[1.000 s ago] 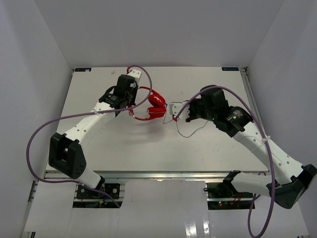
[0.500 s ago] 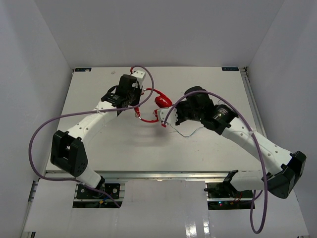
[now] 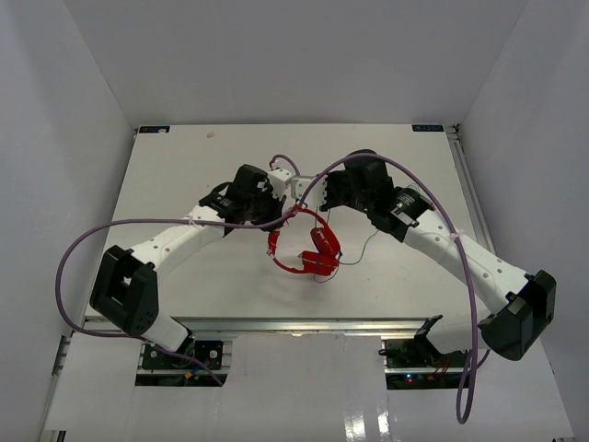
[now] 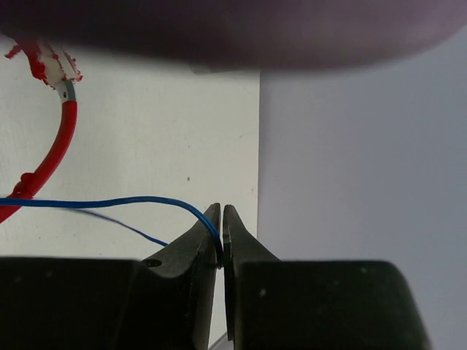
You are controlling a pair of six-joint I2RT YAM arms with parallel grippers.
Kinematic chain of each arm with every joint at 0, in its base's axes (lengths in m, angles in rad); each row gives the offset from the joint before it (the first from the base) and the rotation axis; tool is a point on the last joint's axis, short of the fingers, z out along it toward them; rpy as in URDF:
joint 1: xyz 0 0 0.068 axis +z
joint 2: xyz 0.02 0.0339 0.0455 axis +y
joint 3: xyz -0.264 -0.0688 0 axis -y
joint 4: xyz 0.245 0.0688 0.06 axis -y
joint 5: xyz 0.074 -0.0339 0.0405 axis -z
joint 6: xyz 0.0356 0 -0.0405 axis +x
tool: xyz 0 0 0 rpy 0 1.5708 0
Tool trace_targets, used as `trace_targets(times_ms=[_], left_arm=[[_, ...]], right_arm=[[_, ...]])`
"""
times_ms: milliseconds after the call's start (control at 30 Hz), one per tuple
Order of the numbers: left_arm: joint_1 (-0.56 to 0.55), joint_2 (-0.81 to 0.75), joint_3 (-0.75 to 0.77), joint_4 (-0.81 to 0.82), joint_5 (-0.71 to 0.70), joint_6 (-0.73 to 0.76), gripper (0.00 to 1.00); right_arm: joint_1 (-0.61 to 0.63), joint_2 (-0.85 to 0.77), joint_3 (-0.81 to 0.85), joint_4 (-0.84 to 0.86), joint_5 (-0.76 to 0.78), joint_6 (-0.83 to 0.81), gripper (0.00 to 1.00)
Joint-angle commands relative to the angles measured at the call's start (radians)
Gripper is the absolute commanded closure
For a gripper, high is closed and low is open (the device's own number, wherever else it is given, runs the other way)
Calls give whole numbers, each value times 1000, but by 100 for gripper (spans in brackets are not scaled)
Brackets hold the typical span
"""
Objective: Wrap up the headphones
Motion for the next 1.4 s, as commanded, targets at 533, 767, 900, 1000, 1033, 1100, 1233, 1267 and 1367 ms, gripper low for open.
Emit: trace_targets(times_ms=[533, 767, 900, 1000, 1033, 1100, 1233, 1267, 1367], left_arm=[[-3, -253, -166, 335, 405, -325, 100], [-3, -262, -203, 441, 407, -436, 100], [-3, -255, -201, 510, 404, -498, 100], [-3, -243, -192, 532, 412, -522, 100], [-3, -240, -189, 539, 412, -533, 100], [-3, -239, -189, 556, 411, -549, 100], [-3, -246, -184, 589, 397, -586, 100], [-3, -248, -182, 596, 389, -593, 100], [-3, -247, -148, 584, 363, -615, 100]], right_arm=[[-333, -13, -205, 284, -655, 656, 92], [-388, -59, -303, 394, -799, 798, 92], [-408, -71, -324, 402, -813, 809, 92], [-426, -74, -329, 421, -859, 832, 88], [-434, -76, -336, 432, -887, 843, 85], [-445, -84, -350, 467, -919, 878, 80], [-464, -88, -369, 518, -980, 931, 59], [-468, -87, -373, 531, -992, 952, 52], [-477, -85, -404, 611, -1045, 1016, 34]])
